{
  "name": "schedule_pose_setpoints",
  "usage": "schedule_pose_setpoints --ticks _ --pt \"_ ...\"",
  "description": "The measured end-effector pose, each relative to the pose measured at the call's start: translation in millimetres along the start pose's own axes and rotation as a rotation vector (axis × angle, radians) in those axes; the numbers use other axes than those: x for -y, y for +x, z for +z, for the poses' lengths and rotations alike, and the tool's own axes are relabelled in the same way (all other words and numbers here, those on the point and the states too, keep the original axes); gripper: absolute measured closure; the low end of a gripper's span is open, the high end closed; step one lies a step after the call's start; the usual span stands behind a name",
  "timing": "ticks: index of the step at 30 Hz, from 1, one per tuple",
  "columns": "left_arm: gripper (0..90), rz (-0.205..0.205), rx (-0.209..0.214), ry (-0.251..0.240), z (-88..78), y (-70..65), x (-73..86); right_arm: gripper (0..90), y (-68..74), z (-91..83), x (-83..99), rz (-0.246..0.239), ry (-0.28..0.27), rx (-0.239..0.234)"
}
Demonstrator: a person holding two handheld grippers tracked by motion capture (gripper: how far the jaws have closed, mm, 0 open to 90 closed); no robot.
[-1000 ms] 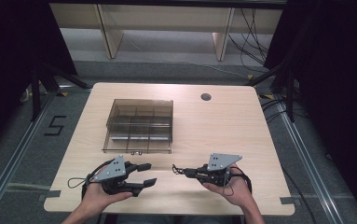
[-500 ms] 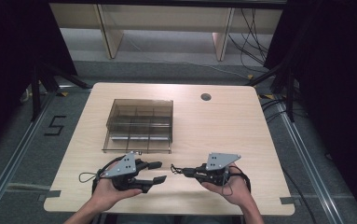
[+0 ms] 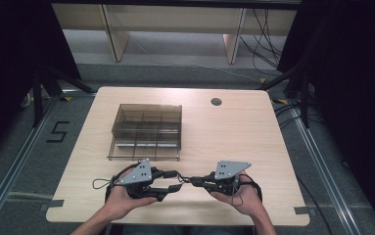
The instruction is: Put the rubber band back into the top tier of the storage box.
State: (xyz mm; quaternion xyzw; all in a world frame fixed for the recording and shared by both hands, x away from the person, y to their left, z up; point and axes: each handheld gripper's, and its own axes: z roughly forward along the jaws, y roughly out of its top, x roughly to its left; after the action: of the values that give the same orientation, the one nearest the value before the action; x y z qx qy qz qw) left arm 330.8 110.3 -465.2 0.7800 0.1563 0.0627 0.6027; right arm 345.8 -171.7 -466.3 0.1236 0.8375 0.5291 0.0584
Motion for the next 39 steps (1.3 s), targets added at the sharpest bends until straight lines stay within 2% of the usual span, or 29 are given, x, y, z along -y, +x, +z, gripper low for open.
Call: schedule_pose_setpoints --ticks 1,3,4,7,11,12,16,17,19,22,23,25,26,29,30,32,37,39 --pt "53.4 0.002 0.012 -0.010 2.0 0.5 0.6 89.0 0.4 0.5 0.1 0.000 -0.004 0.006" --pt "53.8 0.003 0.003 0.003 2.0 -0.2 0.5 89.0 0.4 0.6 0.0 -0.001 -0.002 0.003" --pt "54.7 0.003 0.015 -0.011 4.6 -0.2 1.5 89.1 0.8 1.5 -0.2 0.000 -0.002 0.000" --pt "56.2 0.007 0.003 -0.002 5.1 -1.1 1.6 89.0 0.8 1.9 -0.4 -0.003 0.002 -0.006" --pt "64.8 0.015 -0.002 -0.011 6.6 -0.6 1.6 89.1 2.2 4.0 0.1 -0.004 -0.001 -0.007" --pt "66.3 0.019 -0.005 -0.006 6.1 -0.8 1.0 89.0 3.4 3.8 -0.1 0.010 0.002 -0.009" --pt "70.6 0.028 -0.002 -0.012 6.3 -1.8 0.1 89.0 3.1 4.6 -0.6 -0.002 -0.001 -0.011" --pt "74.9 0.032 0.007 -0.024 7.0 -1.4 0.3 89.0 3.8 4.9 -1.4 -0.002 0.002 -0.015" --pt "76.8 0.041 -0.007 -0.014 5.3 -1.7 -0.5 89.0 3.9 5.2 -1.8 -0.004 -0.003 -0.014" --pt "82.5 0.044 0.002 -0.032 5.1 -1.7 -0.5 88.8 4.9 5.3 -2.8 -0.003 -0.001 -0.018" --pt "84.0 0.054 -0.011 -0.017 3.4 -2.1 -1.5 88.4 4.2 4.5 -3.6 -0.006 0.010 -0.017" --pt "85.0 0.054 -0.014 -0.018 3.1 -2.4 -1.8 87.1 3.9 5.2 -4.1 -0.012 0.009 -0.023" --pt "85.3 0.061 -0.011 -0.019 3.1 -2.2 -2.2 85.9 3.5 5.2 -4.5 -0.030 0.014 -0.012" --pt "85.6 0.070 -0.018 -0.010 0.7 -2.0 -4.1 83.1 3.7 5.2 -4.9 -0.024 0.021 -0.018" --pt "85.7 0.074 -0.022 -0.008 -1.1 -1.2 -5.2 79.6 4.0 5.3 -4.7 -0.011 0.031 -0.018" --pt "85.7 0.075 -0.021 -0.006 -3.3 0.4 -5.9 77.0 3.6 5.4 -4.1 -0.015 0.027 -0.006" --pt "85.5 0.080 -0.046 0.039 -13.9 4.3 -9.5 72.8 1.6 3.4 -2.6 -0.020 0.066 0.011" --pt "85.5 0.084 -0.045 0.037 -15.4 5.6 -9.9 71.9 0.9 3.4 -1.5 -0.015 0.082 0.008"
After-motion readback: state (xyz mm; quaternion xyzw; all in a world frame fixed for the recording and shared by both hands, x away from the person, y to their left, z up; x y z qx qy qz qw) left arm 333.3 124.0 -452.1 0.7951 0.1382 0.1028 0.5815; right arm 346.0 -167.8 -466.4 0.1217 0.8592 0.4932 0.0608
